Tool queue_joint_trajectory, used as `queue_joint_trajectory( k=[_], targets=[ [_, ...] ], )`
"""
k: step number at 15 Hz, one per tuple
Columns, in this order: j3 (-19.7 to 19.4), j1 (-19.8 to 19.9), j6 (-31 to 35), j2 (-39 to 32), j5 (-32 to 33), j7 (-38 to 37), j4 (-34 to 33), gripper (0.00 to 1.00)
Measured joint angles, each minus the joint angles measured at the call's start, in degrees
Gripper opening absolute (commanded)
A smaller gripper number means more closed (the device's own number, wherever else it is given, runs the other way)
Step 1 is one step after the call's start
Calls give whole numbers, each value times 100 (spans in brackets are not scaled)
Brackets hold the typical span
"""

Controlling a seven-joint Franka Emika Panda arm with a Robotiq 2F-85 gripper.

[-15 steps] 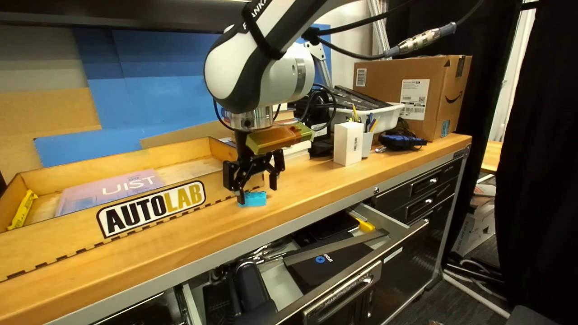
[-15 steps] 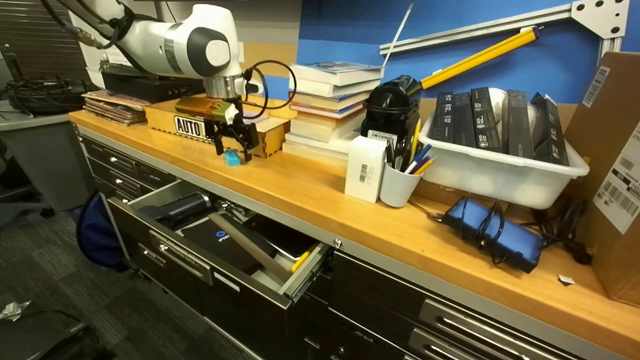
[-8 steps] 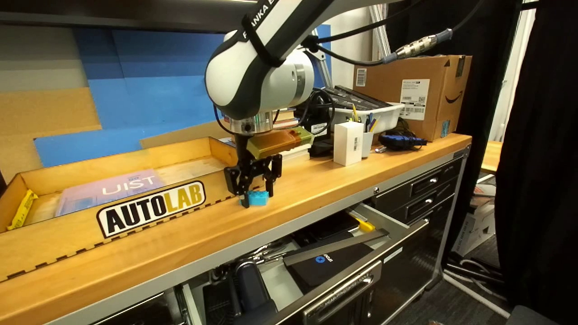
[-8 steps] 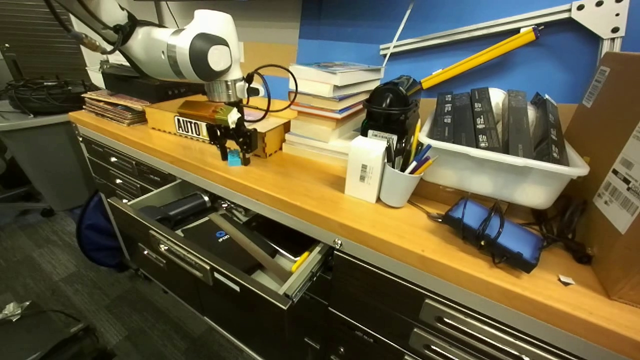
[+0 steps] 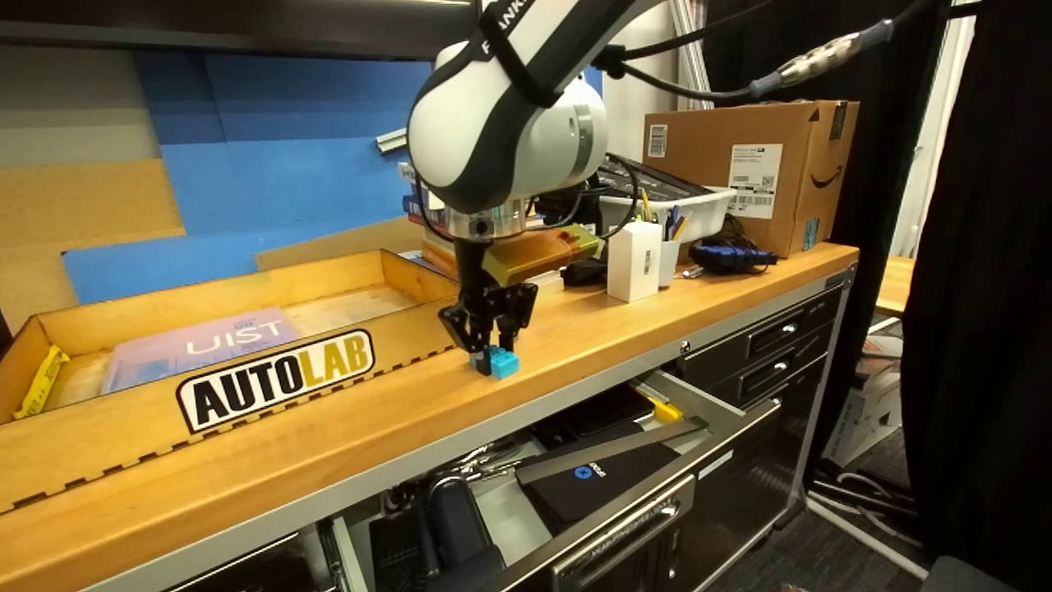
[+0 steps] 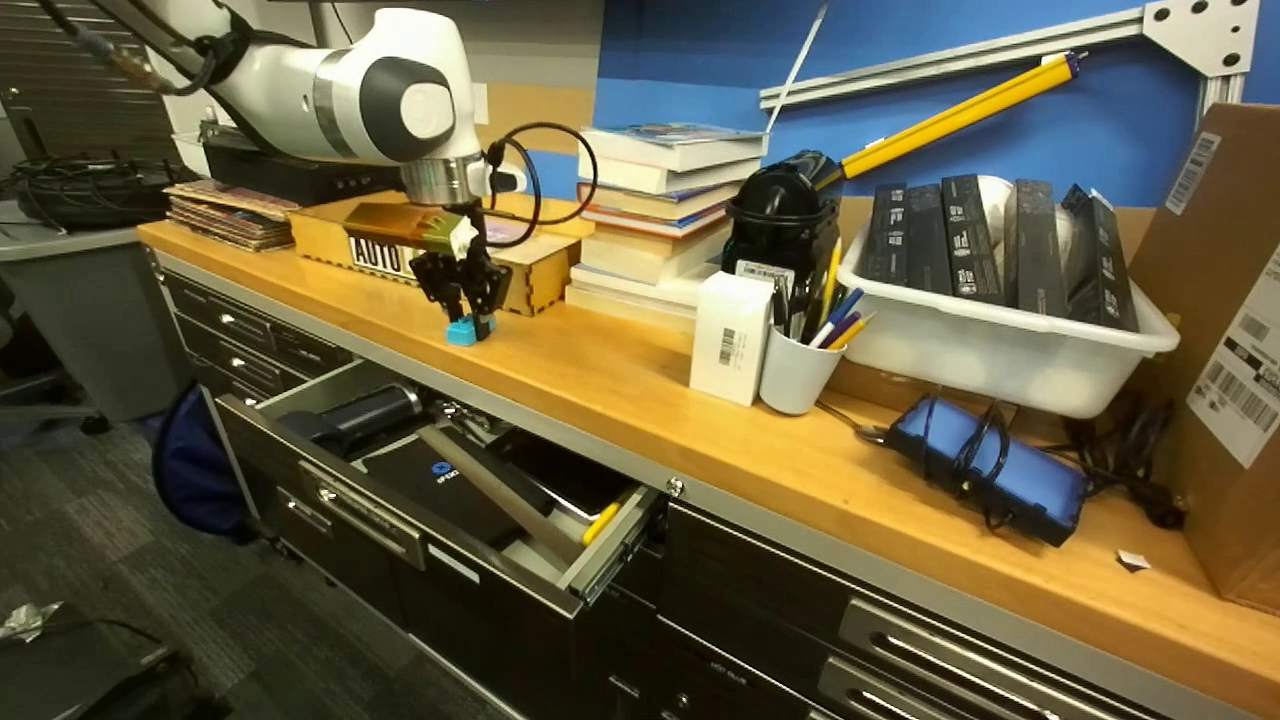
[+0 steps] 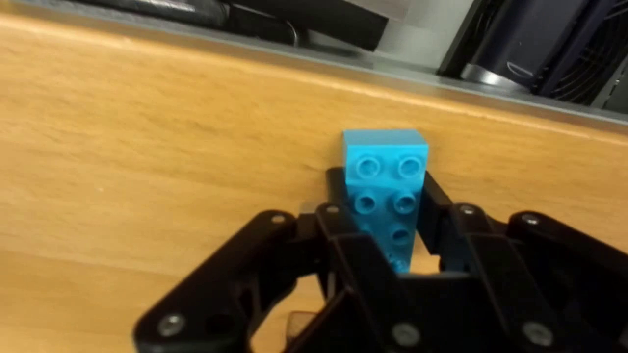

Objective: Put the blue lego brick in the open drawer then close the drawer

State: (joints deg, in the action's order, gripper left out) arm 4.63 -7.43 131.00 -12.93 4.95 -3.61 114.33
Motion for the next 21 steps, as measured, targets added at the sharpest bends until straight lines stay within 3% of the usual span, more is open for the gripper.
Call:
queue_joint_trajectory(
  k=[6,9,10,11,16,21],
  targets=[
    [-197,421,379,1216,-425,134,1649,18],
    [-363,578,491,1343,-668,422,2373,18],
    [-411,623,563,1260,-751,575,2522,61],
    [-446,663,611,1151,-823,712,2614,62],
    [-479,734,1177,837,-992,854,2797,98],
    [-530,781,2111,1247,-1037,606,3503,100]
  ],
)
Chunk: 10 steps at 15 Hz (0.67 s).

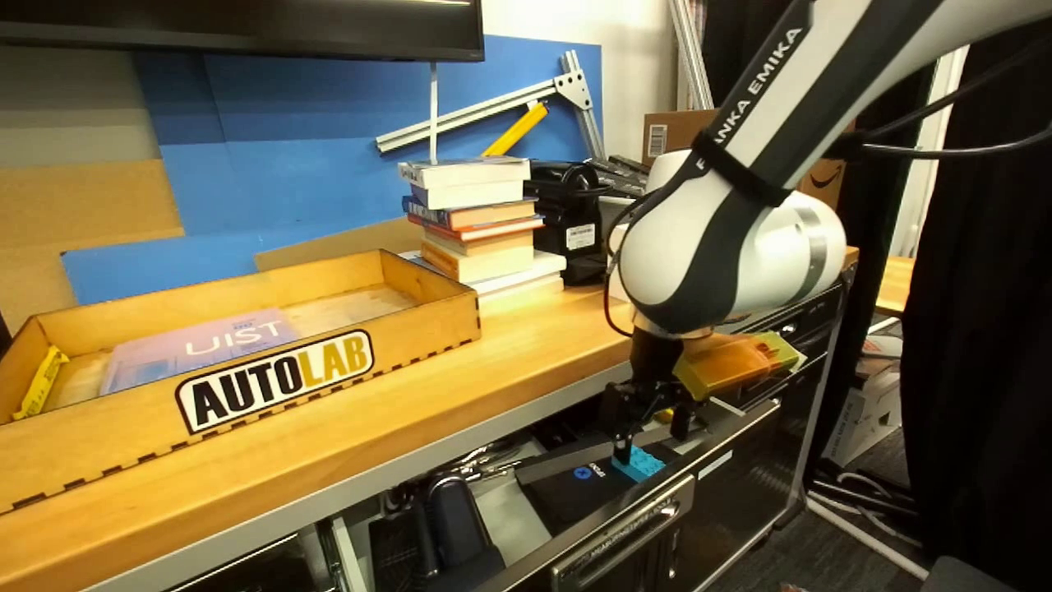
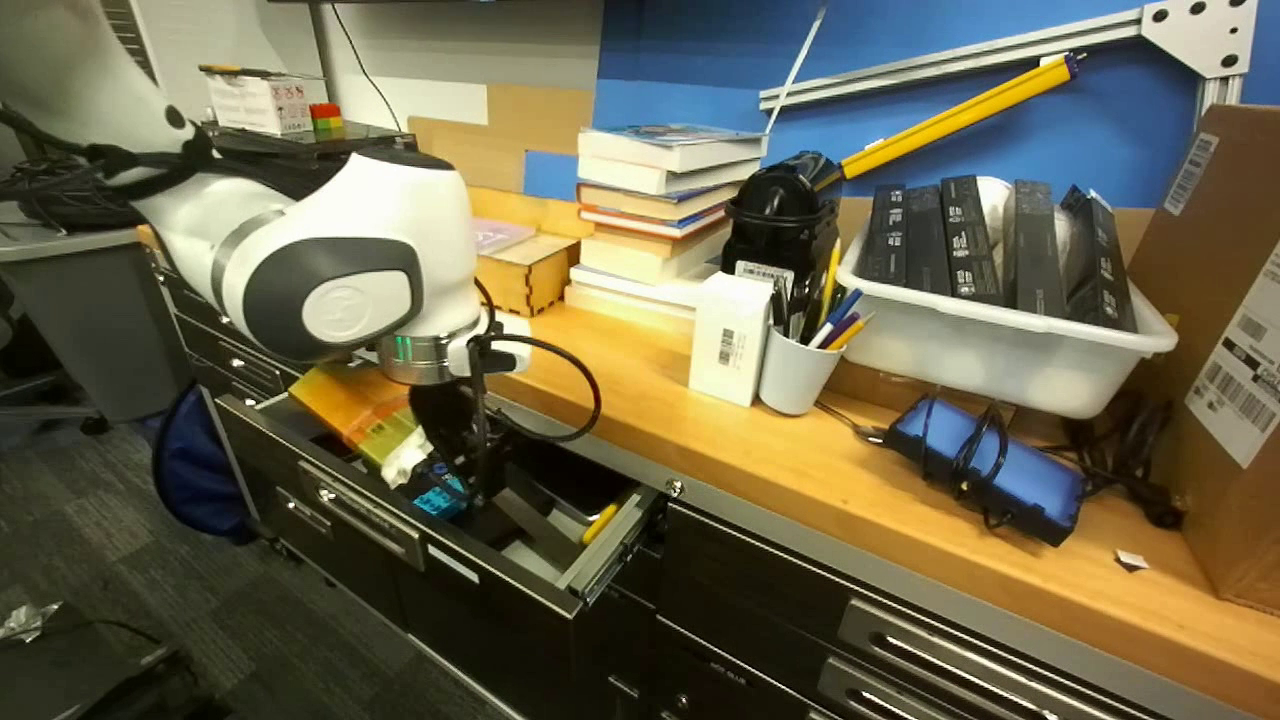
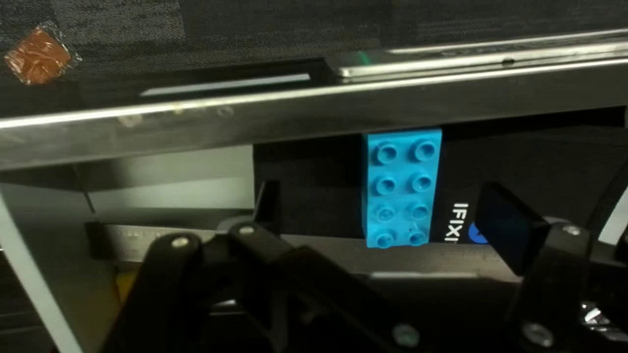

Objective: Put the blue lego brick in the open drawer then close the drawer

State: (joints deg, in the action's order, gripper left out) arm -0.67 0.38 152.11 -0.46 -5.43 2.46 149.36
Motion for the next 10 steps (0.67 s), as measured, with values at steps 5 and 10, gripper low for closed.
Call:
queue_joint_trajectory(
  k=[5,10],
  targets=[
    [-78,151,459,817,427,-807,858,100],
    [-80,212,-223,1143,547,-746,839,100]
  ],
)
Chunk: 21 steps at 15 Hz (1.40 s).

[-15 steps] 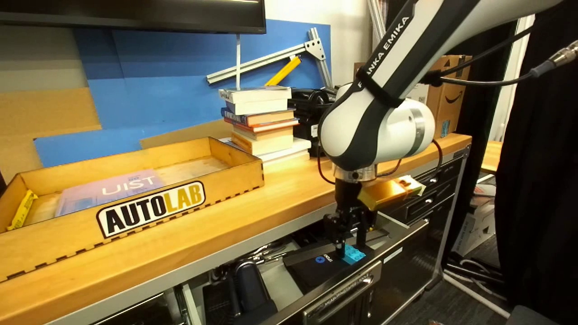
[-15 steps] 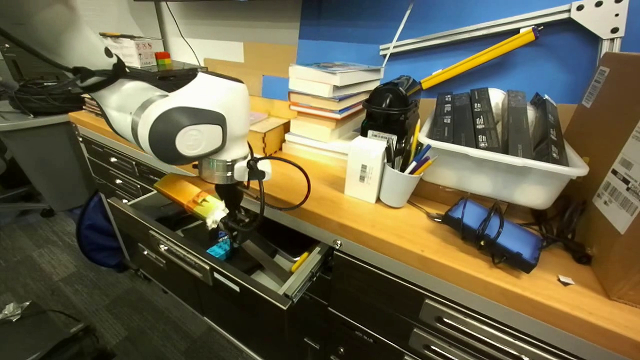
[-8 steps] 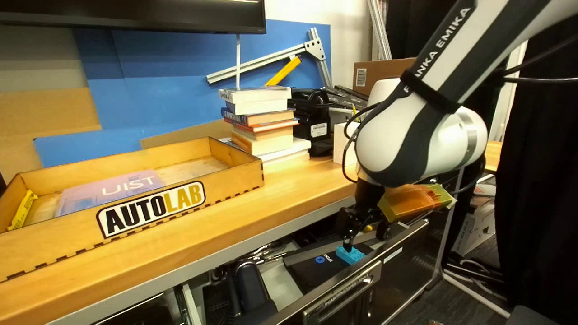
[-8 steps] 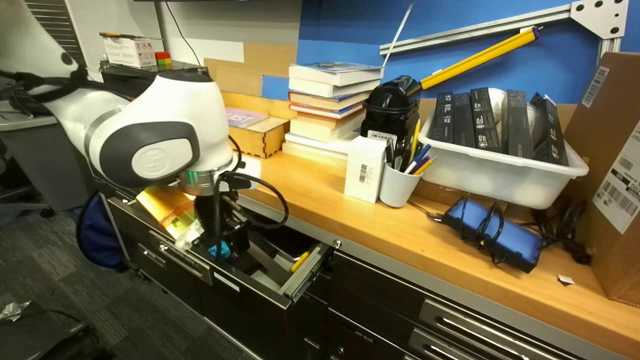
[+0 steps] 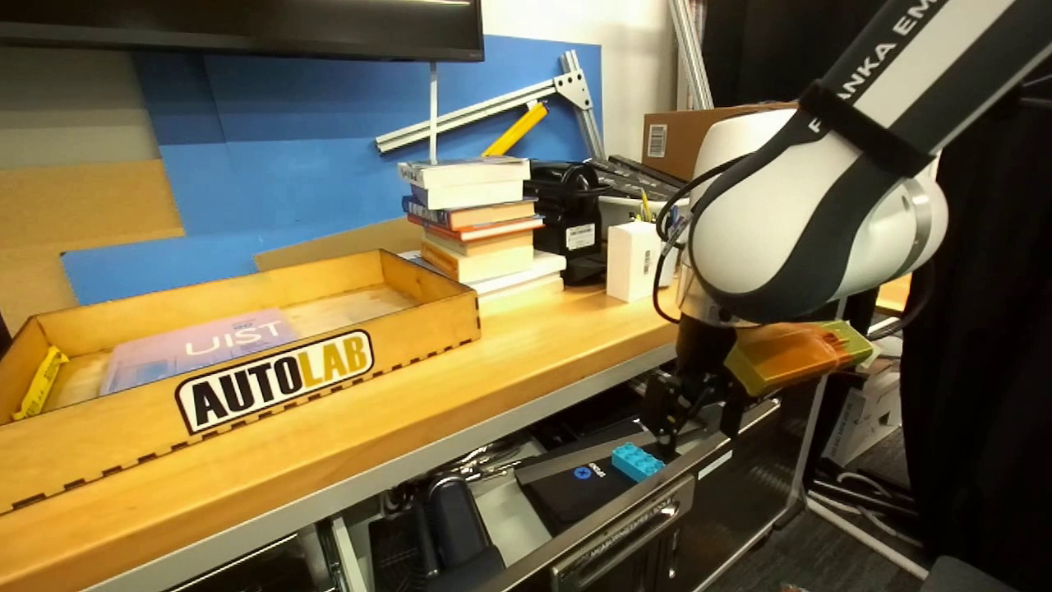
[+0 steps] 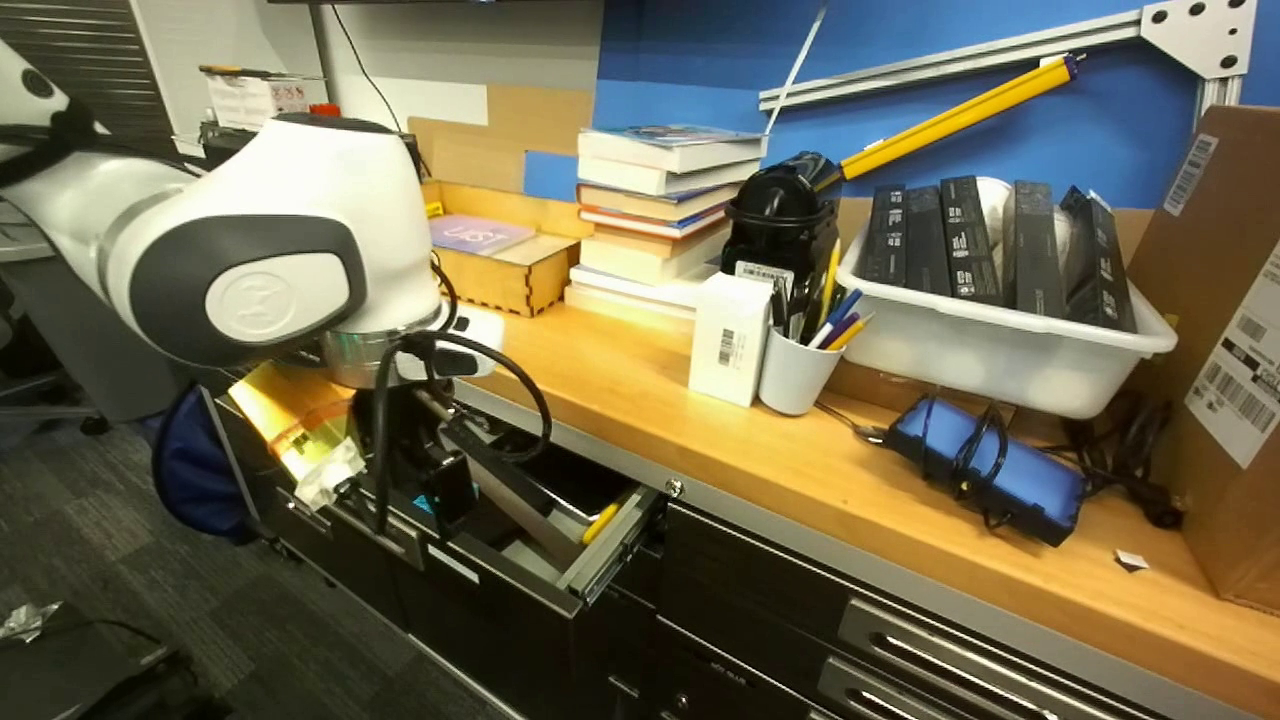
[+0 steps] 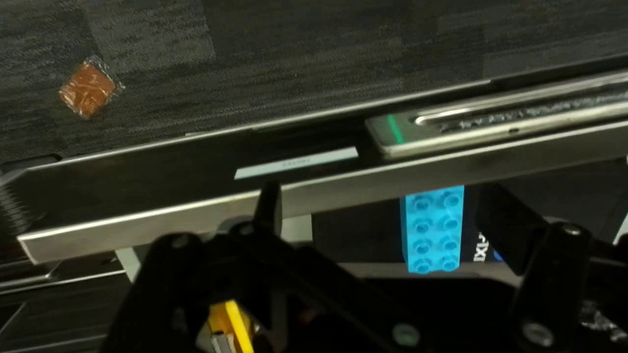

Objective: Put the blue lego brick in the open drawer then close the drawer

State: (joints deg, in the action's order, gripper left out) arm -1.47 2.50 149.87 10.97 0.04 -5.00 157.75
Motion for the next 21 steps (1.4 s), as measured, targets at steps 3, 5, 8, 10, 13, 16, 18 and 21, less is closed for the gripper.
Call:
queue_joint_trajectory(
  k=[3,5,8,10,13,16,18,21],
  targets=[
    [-15,-3,-1139,57,-10,322,-16,100],
    [-34,-4,-1599,-34,-11,605,-50,100],
    [-62,-4,-1526,-398,-84,1001,-177,100],
    [-63,-19,-1208,-719,-252,1121,-302,100],
    [-38,-48,-504,-1108,-792,1126,-431,100],
    [24,-62,215,-1257,-1280,997,-410,100],
    [94,-97,755,-1361,-1491,747,-421,100],
    [162,-176,1601,-1575,-1483,120,-452,100]
  ],
)
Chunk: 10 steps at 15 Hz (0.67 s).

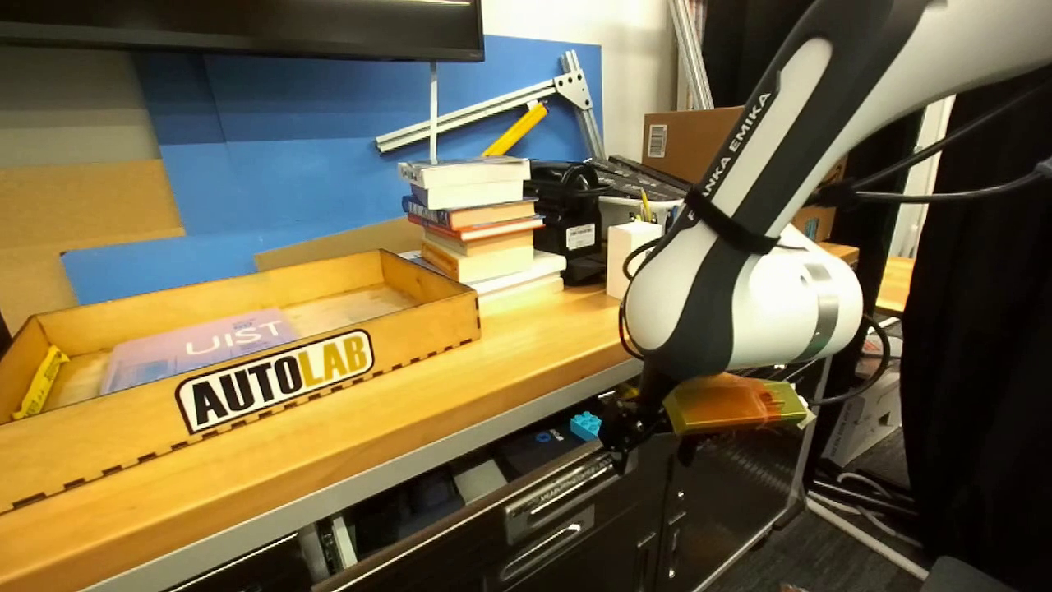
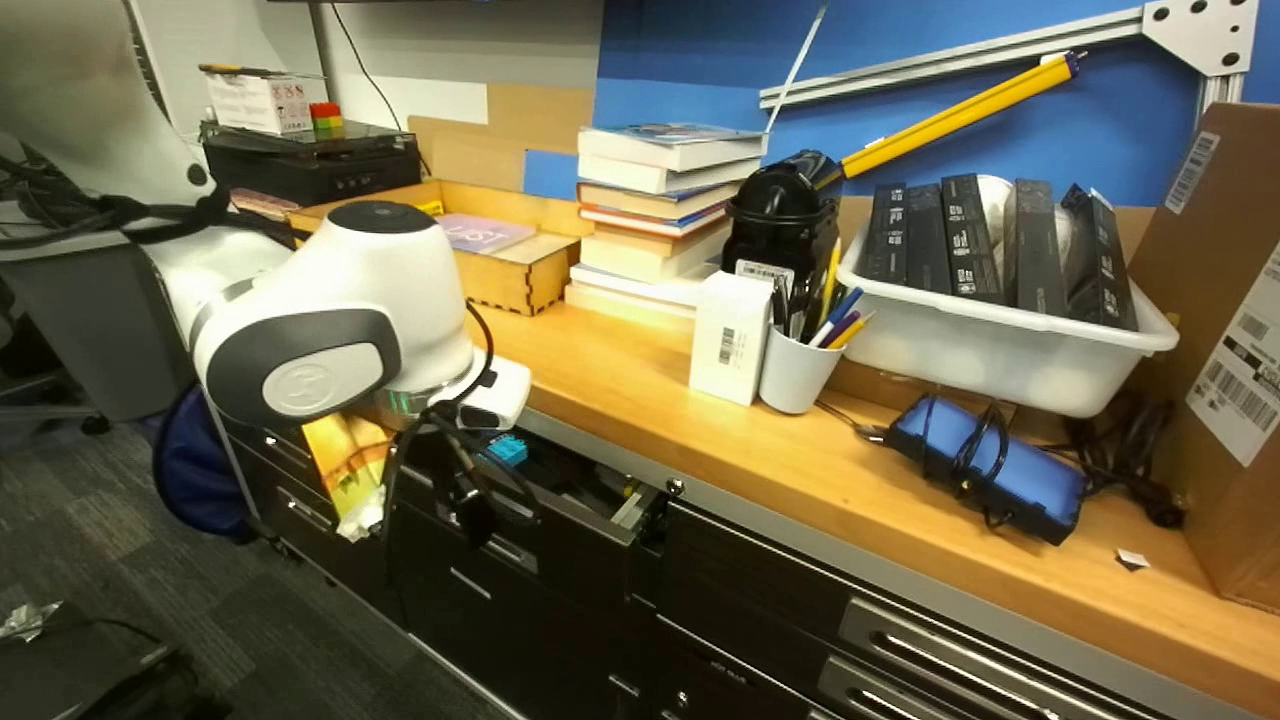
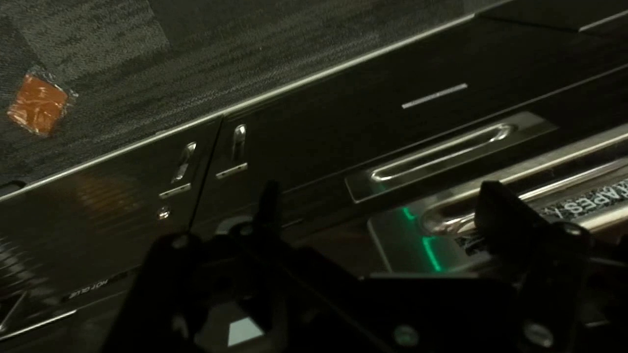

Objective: Put the blue lego brick in the open drawer then close the drawer

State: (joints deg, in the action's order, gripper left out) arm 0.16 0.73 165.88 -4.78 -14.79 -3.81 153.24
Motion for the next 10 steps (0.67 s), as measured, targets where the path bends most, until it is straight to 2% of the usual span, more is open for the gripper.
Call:
queue_joint_trajectory(
  k=[2,4,7,10],
  targets=[
    [-51,-88,555,-206,337,-629,-58,100],
    [-460,-385,1059,-454,1102,-1494,-151,100],
    [-1738,-1335,1487,-886,2208,-2662,-455,100],
    [-2895,-2566,1503,-1202,2376,-3195,-623,100]
  ],
)
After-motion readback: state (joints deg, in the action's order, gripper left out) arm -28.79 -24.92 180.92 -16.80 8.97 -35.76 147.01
